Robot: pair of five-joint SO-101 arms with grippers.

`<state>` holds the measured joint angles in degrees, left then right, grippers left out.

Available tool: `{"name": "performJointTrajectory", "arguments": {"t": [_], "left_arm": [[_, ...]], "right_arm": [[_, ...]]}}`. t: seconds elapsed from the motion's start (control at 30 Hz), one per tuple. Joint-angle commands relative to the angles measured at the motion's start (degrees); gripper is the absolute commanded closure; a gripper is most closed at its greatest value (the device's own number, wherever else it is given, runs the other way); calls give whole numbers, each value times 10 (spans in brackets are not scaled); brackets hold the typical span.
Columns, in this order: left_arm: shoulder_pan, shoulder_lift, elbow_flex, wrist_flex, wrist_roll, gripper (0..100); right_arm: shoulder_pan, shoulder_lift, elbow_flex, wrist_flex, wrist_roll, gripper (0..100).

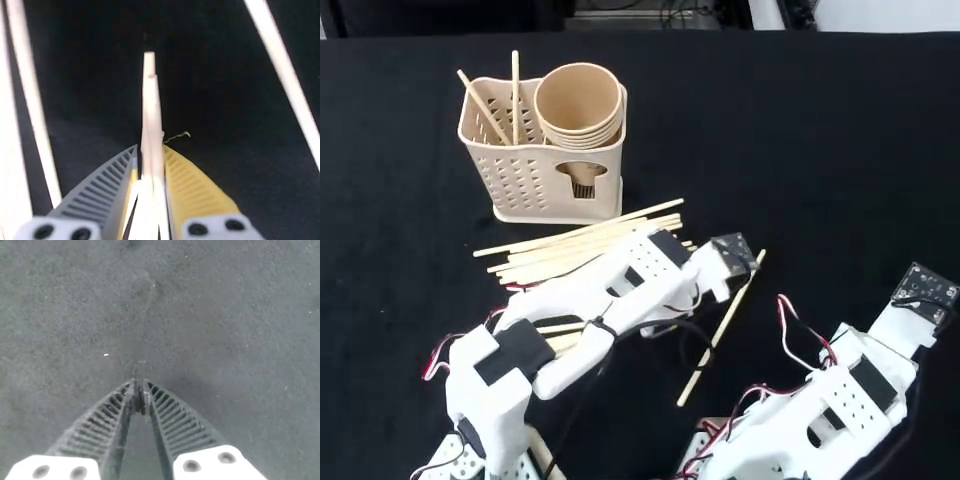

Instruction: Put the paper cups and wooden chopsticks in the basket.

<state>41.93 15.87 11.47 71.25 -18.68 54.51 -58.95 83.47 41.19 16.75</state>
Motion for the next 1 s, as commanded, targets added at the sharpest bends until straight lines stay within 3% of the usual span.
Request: {"name": "performJointTrajectory", "arguments": {"t": [0.0,0.3,0.67,0.97], "left_arm": [[0,-4,-56,47,22,970],[-53,-103,-80,57,22,970],[-99,-158,-155,63,-57,970],[-73,-143,-242,70,-56,970]], "right_arm": [[-10,-10,-16,-5,-2,983],[-10,-10,-16,-5,-4,983],[-10,-10,-13,-8,-3,983],[-10,-10,-12,-9,-3,983]]}}
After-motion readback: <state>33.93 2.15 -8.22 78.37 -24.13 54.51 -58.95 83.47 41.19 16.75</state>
